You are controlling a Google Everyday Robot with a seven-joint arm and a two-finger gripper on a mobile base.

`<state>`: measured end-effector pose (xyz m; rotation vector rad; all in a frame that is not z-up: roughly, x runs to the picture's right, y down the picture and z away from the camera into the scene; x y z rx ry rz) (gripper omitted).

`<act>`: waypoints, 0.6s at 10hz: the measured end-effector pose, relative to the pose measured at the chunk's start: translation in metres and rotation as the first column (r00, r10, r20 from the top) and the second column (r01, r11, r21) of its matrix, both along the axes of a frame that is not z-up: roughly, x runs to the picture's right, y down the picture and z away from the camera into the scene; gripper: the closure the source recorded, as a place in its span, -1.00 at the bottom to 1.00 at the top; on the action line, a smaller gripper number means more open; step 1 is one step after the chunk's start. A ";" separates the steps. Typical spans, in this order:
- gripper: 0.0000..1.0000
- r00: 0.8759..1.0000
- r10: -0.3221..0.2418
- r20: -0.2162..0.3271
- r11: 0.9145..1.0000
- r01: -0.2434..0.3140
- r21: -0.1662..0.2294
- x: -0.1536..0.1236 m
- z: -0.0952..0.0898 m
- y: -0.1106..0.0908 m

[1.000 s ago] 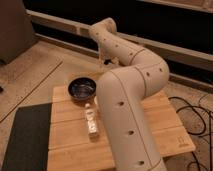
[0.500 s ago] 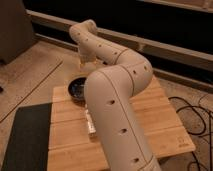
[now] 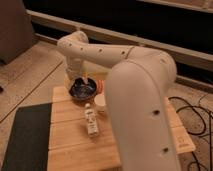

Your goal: Move the arm in a circular motion

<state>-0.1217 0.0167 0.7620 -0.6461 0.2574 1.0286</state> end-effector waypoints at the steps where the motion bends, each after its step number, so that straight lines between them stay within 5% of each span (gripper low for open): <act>1: -0.30 0.999 0.026 -0.034 1.000 -0.026 -0.007 0.020 -0.006 0.016; 4: -0.30 0.973 0.129 -0.189 0.992 -0.129 0.014 0.092 -0.005 0.031; 6: -0.30 0.917 0.216 -0.335 0.976 -0.199 0.085 0.158 0.004 0.010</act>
